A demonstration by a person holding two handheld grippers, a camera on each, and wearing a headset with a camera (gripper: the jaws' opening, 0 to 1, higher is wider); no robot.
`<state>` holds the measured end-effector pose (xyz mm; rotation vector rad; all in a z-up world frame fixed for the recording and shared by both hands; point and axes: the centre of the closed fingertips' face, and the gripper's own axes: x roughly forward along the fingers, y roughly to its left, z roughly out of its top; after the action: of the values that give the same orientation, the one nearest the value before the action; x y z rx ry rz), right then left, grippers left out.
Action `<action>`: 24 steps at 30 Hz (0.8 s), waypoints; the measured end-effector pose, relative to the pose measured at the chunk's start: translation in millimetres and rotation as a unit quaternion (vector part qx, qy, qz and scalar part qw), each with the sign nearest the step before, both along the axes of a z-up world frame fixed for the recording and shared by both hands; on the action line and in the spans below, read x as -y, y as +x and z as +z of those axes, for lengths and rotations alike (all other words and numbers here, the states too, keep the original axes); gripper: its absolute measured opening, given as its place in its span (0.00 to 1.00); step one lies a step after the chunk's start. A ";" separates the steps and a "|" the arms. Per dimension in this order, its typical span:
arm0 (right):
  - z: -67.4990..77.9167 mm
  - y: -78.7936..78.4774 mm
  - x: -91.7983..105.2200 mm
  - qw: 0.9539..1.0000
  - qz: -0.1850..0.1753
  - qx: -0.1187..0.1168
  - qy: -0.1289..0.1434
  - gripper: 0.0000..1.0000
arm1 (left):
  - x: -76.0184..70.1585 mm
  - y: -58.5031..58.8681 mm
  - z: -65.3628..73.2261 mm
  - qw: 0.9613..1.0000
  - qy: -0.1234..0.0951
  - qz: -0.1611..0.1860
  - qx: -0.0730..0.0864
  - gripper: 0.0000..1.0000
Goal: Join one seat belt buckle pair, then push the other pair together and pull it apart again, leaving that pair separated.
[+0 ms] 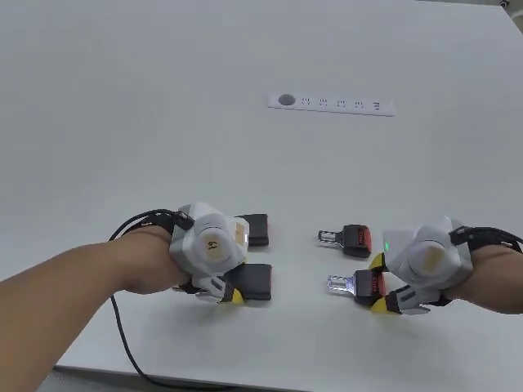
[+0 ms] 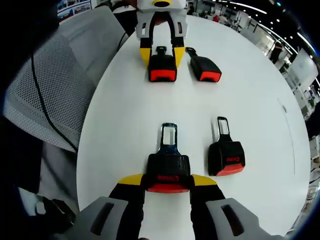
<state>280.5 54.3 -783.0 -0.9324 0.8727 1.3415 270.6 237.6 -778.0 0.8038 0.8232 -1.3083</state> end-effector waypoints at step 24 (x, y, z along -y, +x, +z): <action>1.6 -6.4 -18.1 1.000 -0.015 -0.015 0.008 0.32 | 1.2 -0.2 -1.0 1.000 0.004 0.009 -0.010 0.34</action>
<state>274.1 72.4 -781.4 -0.8864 0.8947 1.3374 270.4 236.4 -778.9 0.7885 0.8504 -1.2999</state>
